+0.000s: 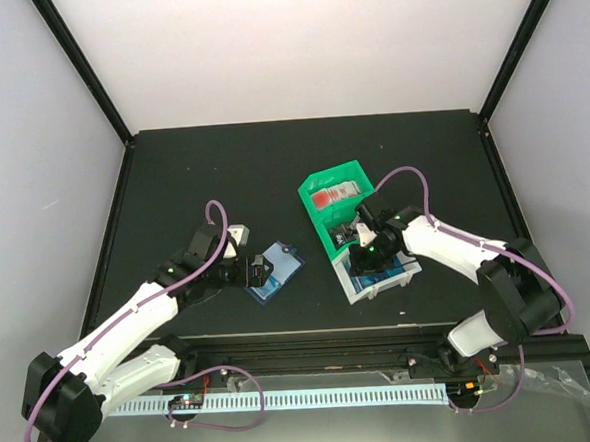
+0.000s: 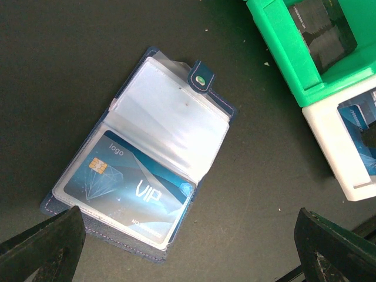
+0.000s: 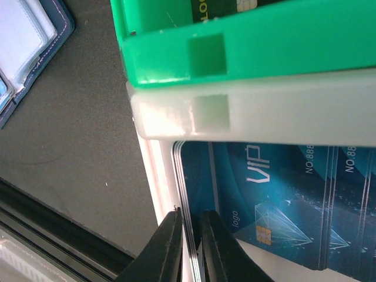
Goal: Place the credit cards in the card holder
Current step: Pick up the credit card from the storage box.
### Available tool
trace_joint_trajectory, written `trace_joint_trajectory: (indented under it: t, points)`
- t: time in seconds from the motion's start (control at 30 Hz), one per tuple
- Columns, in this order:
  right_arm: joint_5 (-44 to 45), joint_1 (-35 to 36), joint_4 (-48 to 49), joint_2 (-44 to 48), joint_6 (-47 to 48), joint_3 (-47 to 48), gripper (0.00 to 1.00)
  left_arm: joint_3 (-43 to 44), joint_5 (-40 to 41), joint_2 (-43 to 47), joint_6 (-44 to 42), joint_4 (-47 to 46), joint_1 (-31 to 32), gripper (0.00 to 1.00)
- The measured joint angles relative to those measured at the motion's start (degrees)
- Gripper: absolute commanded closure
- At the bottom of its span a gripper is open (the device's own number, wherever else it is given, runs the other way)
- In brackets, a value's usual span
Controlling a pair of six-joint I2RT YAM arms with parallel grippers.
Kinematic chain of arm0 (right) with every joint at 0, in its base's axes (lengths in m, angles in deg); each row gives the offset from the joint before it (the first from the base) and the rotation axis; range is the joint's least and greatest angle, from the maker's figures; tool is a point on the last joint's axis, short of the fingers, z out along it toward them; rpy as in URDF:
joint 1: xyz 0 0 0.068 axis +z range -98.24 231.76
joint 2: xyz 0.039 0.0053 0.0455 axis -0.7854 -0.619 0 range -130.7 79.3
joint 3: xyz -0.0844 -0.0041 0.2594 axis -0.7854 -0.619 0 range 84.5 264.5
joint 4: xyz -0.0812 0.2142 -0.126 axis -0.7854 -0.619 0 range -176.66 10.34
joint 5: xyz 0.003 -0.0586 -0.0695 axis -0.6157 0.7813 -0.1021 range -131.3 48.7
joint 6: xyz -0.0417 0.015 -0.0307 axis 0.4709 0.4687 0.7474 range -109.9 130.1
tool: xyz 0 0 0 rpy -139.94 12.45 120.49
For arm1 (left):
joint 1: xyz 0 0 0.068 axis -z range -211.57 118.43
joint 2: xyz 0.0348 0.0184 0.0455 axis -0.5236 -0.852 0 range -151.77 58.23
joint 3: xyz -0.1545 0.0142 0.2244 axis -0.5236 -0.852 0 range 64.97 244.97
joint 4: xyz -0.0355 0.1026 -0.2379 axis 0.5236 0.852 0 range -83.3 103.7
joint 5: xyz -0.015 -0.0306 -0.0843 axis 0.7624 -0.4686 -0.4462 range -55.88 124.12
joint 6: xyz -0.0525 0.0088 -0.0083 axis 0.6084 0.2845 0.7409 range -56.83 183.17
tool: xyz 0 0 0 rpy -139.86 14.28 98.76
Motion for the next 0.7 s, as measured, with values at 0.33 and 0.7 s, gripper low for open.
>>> trace_joint_trajectory:
  t: [0.33,0.7]
  points:
    - [-1.77,0.00,1.40,-1.16,0.87,-0.02,0.63,-0.44,0.00,0.00,0.66,-0.04,0.00,0.01]
    - [-5.92,0.90,3.98,-4.70,2.05,0.31,0.58,-1.07,0.00,0.33,1.51,-0.09,0.00,0.01]
